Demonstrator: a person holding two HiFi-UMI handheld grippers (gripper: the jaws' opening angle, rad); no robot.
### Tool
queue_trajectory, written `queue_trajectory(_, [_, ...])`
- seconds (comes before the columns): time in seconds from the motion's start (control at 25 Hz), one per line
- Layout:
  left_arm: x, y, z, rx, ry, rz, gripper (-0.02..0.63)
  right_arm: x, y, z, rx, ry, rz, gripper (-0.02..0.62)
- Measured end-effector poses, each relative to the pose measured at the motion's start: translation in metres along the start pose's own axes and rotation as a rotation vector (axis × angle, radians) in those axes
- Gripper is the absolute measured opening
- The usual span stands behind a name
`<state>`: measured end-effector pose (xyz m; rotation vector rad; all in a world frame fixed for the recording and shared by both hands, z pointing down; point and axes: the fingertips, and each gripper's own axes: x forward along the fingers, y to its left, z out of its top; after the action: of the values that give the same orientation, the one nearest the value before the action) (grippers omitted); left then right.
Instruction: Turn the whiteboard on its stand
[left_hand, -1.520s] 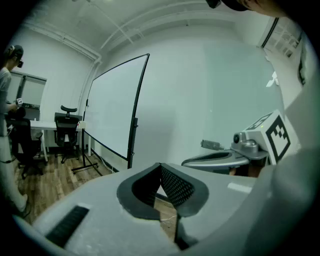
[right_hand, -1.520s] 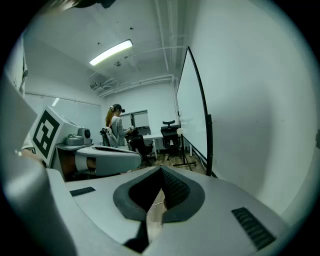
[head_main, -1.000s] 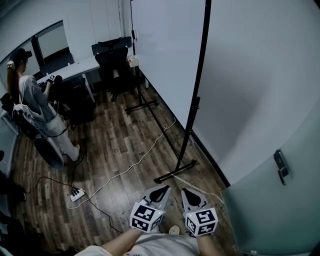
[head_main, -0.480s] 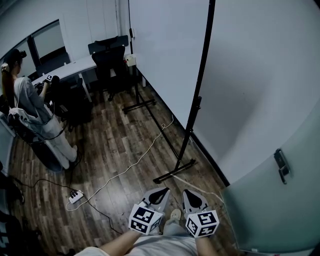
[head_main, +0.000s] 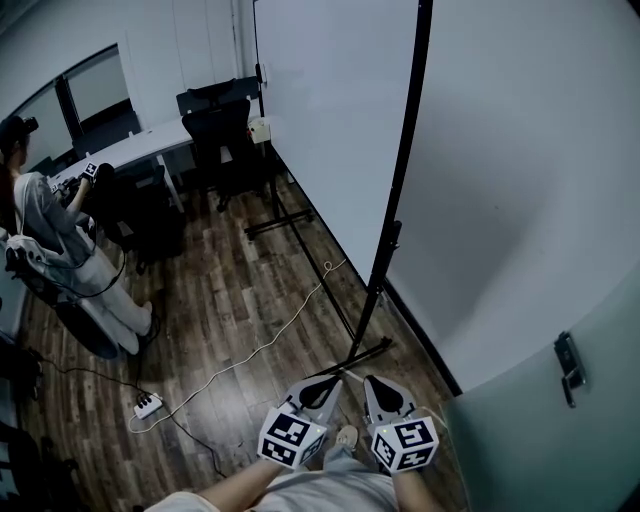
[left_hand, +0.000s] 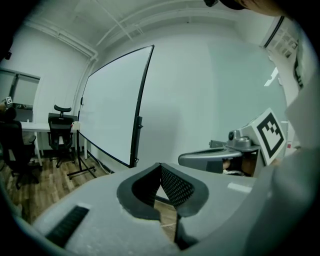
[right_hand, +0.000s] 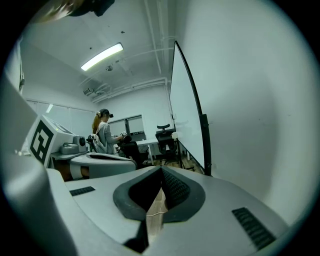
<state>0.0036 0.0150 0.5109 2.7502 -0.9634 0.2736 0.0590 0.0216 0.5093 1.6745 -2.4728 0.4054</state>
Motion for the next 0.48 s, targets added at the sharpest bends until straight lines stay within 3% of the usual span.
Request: queue_trajectory(0.48, [0.099, 0.044, 0.044, -0.023, -0.061, 0.065, 0.011, 0.065, -0.084, 0.038, -0.062, 0.005, 0.044, 0.006])
